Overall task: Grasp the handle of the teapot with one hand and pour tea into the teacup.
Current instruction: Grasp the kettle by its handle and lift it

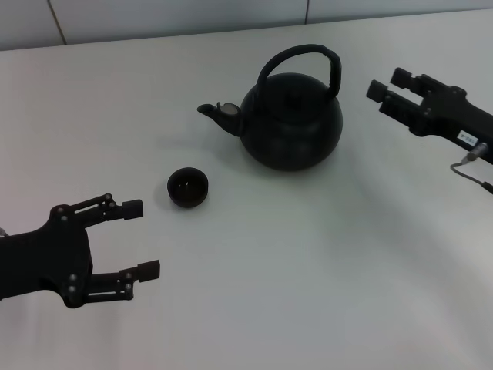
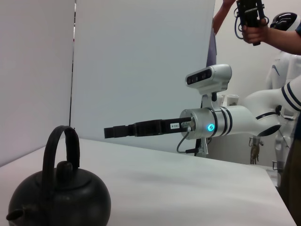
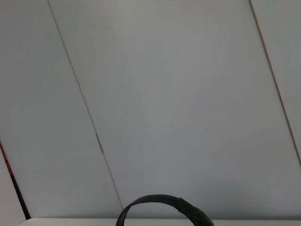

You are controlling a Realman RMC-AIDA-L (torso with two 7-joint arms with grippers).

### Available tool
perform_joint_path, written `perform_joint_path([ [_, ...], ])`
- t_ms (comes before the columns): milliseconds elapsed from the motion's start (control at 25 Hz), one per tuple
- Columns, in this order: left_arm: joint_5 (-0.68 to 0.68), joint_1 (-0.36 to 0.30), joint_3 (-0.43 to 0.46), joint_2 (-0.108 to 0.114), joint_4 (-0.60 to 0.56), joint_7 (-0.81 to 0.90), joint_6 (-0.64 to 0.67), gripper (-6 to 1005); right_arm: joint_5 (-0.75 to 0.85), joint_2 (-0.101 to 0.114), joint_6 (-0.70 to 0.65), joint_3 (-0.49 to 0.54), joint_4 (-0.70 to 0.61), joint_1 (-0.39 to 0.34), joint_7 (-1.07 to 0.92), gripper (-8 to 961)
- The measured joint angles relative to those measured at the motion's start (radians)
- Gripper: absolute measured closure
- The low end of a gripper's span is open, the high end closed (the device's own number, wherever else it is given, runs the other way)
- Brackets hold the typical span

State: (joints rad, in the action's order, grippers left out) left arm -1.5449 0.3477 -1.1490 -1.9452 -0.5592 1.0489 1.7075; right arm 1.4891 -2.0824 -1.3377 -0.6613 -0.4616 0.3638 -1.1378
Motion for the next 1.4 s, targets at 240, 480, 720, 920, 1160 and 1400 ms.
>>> perform_joint_path([
  [240,0.000,-0.005,0.003,0.000,-0.010,0.002,0.000,148,0.000,0.000,0.049,-0.002,0.028,0.035,0.003,326],
  [480,0.000,-0.006,0.003,0.001,-0.011,-0.005,-0.002,148,0.000,0.002,0.094,-0.002,0.069,0.076,0.003,326],
  [720,0.000,-0.002,0.003,0.003,-0.010,-0.006,-0.002,148,0.003,0.002,0.128,-0.003,0.094,0.103,0.003,326],
  [920,-0.001,0.002,0.005,0.005,-0.010,-0.007,-0.002,149,0.004,0.000,0.165,-0.003,0.116,0.134,0.003,326],
  [1160,-0.001,0.004,0.005,0.005,-0.010,-0.008,-0.003,149,0.006,0.000,0.224,-0.005,0.153,0.179,0.012,326],
  [1400,-0.001,0.005,0.005,0.004,-0.011,-0.010,-0.014,149,0.001,-0.001,0.252,-0.001,0.163,0.193,0.015,325],
])
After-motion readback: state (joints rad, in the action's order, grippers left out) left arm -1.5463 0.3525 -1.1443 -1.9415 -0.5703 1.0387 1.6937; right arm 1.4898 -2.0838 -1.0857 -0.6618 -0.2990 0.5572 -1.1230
